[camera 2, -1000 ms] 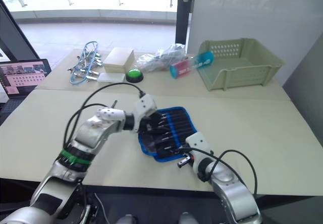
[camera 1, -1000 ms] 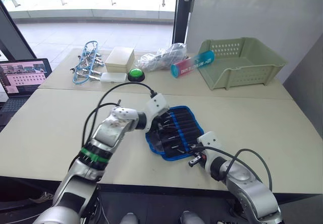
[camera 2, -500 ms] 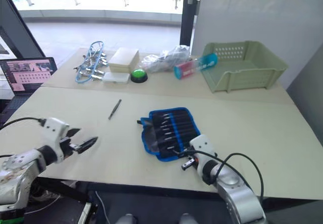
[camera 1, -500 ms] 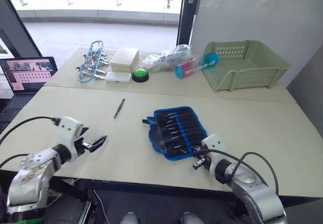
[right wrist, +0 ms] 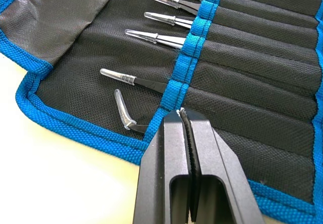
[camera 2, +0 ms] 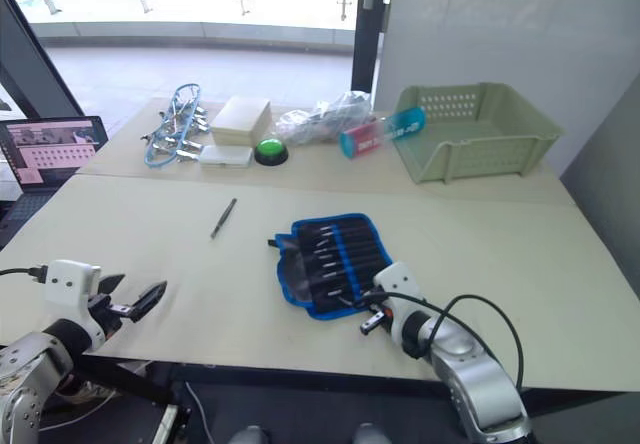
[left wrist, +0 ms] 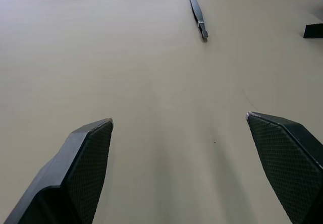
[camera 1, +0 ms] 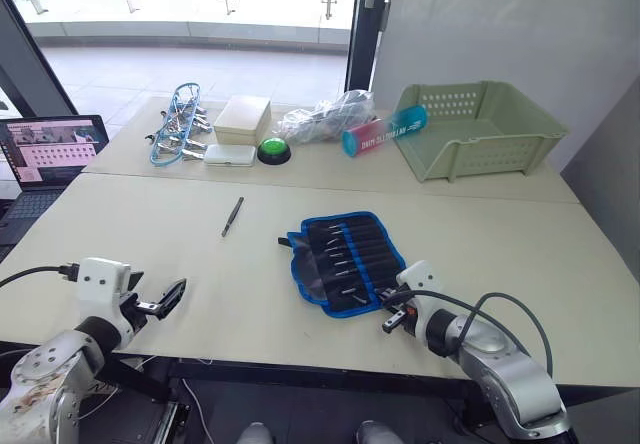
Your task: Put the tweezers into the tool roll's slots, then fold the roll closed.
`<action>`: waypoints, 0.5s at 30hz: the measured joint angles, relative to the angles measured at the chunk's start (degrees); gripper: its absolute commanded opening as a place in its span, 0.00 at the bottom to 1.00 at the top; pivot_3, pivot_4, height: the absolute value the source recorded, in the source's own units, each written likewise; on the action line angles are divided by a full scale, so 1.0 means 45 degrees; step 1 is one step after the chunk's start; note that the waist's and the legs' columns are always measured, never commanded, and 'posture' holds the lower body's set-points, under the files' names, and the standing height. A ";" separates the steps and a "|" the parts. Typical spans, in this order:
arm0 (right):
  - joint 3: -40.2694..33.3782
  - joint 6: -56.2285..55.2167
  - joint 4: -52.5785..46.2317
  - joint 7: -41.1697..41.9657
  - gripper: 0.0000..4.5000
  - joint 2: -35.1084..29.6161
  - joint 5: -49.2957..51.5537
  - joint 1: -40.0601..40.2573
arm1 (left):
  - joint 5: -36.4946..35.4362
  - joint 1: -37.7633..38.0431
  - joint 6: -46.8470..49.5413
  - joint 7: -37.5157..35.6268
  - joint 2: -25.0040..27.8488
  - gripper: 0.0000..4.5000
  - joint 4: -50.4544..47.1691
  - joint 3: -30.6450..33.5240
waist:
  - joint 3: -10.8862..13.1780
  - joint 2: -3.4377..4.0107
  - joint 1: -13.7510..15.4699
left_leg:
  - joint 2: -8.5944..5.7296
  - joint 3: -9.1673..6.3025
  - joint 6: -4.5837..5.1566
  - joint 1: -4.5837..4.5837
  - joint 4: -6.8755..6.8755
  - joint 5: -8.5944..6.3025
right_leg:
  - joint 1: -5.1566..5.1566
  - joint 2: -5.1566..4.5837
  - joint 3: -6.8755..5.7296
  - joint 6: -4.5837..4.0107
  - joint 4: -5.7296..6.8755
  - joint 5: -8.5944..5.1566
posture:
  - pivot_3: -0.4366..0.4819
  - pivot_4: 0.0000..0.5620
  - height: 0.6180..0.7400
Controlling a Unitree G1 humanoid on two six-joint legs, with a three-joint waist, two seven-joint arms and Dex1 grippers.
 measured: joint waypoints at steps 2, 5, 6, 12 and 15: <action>0.0040 0.0001 0.0010 0.0004 0.00 -0.0019 0.0000 -0.0015 | 0.0199 -0.0708 0.0097 0.0390 -0.0022 1.00 0.0622 -0.0464 | 0.0000 -0.0001 -0.0025 | 0.0000 0.0001 0.0000 -0.0001 0.0002 0.0000 | -0.0001 0.0000 0.0001 0.0000 0.0000 0.0000 | 0.48 0.27 1.00; 0.0000 0.0042 -0.0020 -0.0160 0.00 -0.0009 -0.0019 0.0038 | 0.0445 -0.1990 0.0111 0.0900 -0.0149 1.00 0.1887 -0.1125 | -0.0001 0.0000 0.0000 | -0.0003 -0.0002 0.0000 -0.0001 -0.0004 0.0000 | -0.0001 -0.0001 -0.0003 0.0000 0.0003 0.0000 | 0.48 0.27 1.00; -0.0032 0.0140 -0.0033 -0.0297 0.00 0.0060 -0.0027 0.0092 | 0.0740 -0.2851 0.0038 0.1239 -0.0288 1.00 0.2761 -0.1374 | -0.0001 -0.0001 0.0031 | -0.0003 -0.0008 0.0002 -0.0003 0.0001 0.0001 | -0.0001 0.0003 -0.0011 0.0000 0.0004 0.0001 | 0.48 0.27 1.00; 0.0117 0.0628 -0.0275 -0.0825 0.00 0.0422 -0.0014 0.0064 | 0.1778 -0.5759 -0.1136 0.1463 -0.0475 1.00 0.6310 -0.3226 | -0.0011 -0.0017 -0.0050 | -0.0009 -0.0009 0.0002 0.0000 -0.0004 0.0001 | 0.0003 0.0000 -0.0010 0.0002 0.0000 0.0001 | 0.48 0.27 1.00; 0.0108 0.0918 -0.0330 -0.1109 0.00 0.0523 -0.0015 -0.0069 | 0.2142 -0.6732 -0.1907 0.1247 -0.0495 1.00 0.7971 -0.3667 | -0.0012 -0.0016 -0.0016 | -0.0007 -0.0009 0.0002 0.0005 -0.0004 0.0001 | 0.0002 0.0001 -0.0016 0.0002 0.0005 0.0001 | 0.48 0.27 1.00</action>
